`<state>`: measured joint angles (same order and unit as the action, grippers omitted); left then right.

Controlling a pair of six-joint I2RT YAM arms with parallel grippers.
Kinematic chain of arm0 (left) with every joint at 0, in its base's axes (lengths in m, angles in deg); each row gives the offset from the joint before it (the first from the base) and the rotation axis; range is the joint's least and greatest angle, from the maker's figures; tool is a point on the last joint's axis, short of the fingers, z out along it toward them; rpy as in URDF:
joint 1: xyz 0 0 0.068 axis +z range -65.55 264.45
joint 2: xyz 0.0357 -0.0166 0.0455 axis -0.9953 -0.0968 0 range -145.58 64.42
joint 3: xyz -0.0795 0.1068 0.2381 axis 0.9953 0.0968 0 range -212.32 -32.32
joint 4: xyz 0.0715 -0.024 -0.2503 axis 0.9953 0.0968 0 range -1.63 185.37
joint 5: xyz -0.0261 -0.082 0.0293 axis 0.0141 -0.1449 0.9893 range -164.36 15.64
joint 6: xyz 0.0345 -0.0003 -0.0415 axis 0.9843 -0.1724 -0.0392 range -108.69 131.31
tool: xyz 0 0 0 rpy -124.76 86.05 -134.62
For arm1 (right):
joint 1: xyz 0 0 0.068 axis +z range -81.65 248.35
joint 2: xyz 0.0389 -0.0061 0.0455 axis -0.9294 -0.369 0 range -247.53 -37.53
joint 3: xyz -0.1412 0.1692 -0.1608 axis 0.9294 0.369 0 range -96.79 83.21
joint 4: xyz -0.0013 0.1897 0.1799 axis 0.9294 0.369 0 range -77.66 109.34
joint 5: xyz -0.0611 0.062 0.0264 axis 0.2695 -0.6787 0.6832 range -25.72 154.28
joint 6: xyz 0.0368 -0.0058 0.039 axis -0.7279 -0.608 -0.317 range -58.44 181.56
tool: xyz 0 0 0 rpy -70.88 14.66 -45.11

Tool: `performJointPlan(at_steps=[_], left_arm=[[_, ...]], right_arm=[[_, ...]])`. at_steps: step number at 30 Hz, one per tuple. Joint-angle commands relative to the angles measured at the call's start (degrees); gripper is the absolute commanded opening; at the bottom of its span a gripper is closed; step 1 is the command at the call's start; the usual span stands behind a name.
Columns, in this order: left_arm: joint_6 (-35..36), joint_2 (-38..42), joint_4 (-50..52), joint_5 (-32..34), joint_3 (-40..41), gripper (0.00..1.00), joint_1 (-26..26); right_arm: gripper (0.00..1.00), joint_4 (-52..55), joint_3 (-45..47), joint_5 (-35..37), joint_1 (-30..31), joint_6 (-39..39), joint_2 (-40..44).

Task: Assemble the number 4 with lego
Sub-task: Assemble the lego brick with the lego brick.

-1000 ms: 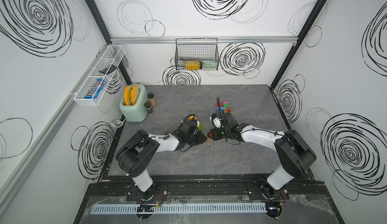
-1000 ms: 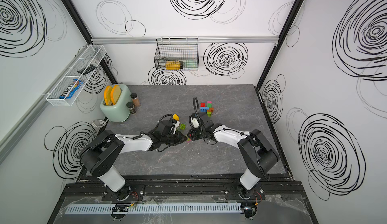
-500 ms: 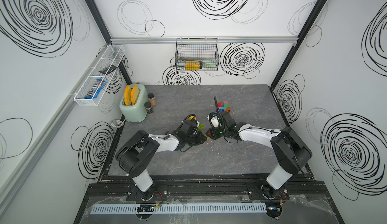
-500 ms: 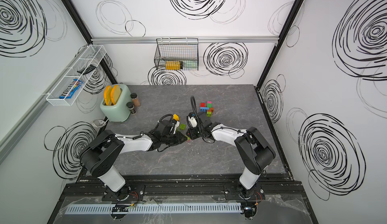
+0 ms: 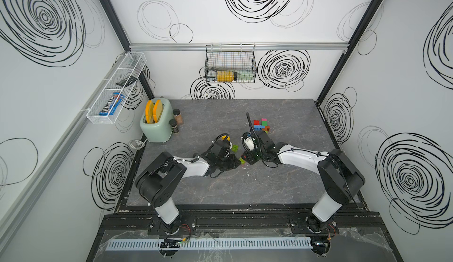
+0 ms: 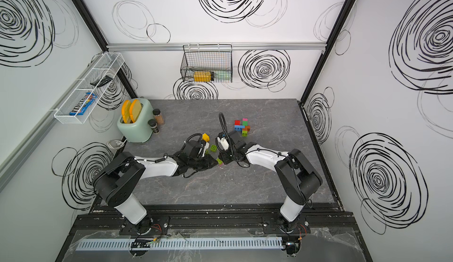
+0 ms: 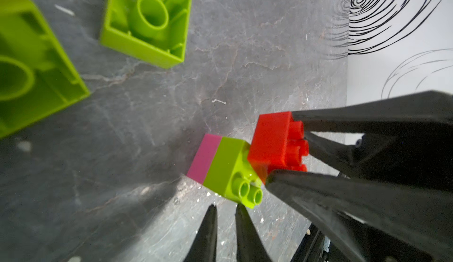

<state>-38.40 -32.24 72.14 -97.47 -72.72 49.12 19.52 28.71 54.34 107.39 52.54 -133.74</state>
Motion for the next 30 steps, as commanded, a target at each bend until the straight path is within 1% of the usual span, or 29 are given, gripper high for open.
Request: performJointPlan(at_steps=[1,4,9,16,19,24,27,30], left_arm=[[0.63,-0.28,0.35,0.70,0.06,0.20,0.26],[0.75,-0.46,0.34,0.70,-0.02,0.20,0.34],[0.65,-0.37,0.09,0.79,0.24,0.21,0.96],[1.93,-0.28,0.64,0.97,0.24,0.21,2.74],[2.82,-0.28,1.54,1.27,-0.27,0.21,2.90],[3.57,-0.53,2.41,2.02,-0.55,0.22,1.44],[3.48,-0.98,2.19,2.06,-0.55,0.22,0.89],[3.54,-1.33,2.11,2.04,-0.69,0.22,0.79]], right_arm=[[0.00,8.81,0.74,2.54,0.23,1.54,-1.90],[0.00,8.63,0.36,1.94,1.34,2.54,-3.07],[0.00,10.24,-0.40,2.91,4.58,5.44,-5.62],[0.00,15.96,-2.46,2.05,5.25,9.08,-7.77],[0.00,17.45,-2.54,0.35,5.25,9.03,-7.06],[0.00,18.19,-2.27,-3.76,5.07,7.87,-4.38],[0.00,19.59,-3.13,-3.38,5.06,7.87,-4.62],[0.00,20.36,-3.92,-1.41,5.15,7.46,-6.54]])
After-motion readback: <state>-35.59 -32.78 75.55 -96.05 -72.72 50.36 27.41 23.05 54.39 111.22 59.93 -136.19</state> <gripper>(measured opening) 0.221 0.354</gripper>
